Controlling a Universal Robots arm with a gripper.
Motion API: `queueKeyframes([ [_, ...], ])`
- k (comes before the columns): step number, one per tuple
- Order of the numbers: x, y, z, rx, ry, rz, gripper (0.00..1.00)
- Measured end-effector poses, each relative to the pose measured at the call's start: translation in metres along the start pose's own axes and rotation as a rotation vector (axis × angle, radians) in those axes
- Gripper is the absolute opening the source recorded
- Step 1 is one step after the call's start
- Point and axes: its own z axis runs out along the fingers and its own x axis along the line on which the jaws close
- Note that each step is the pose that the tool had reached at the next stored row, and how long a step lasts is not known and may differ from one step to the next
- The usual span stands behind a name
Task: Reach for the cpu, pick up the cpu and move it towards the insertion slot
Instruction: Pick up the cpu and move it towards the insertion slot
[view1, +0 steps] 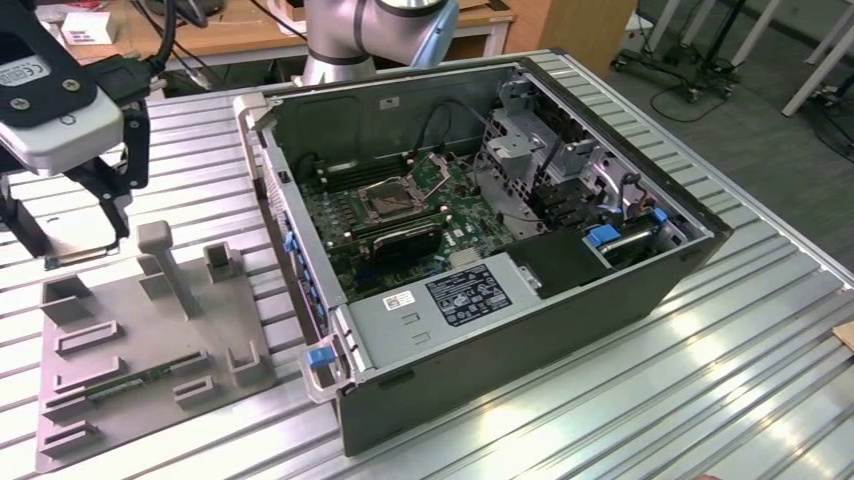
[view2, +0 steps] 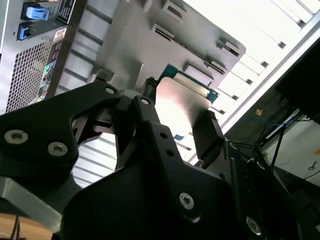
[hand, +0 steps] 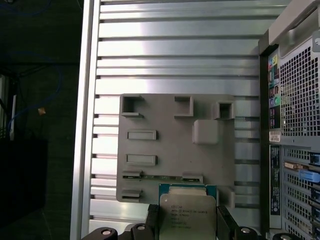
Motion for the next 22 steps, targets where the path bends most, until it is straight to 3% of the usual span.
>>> queueKeyframes([
  [4,-0.0056,-0.0019,0.0010,0.0001,0.0001,0.000,0.54],
  [22,-0.0552,-0.0034,0.0020,-0.0001,-0.0001,0.000,0.54],
])
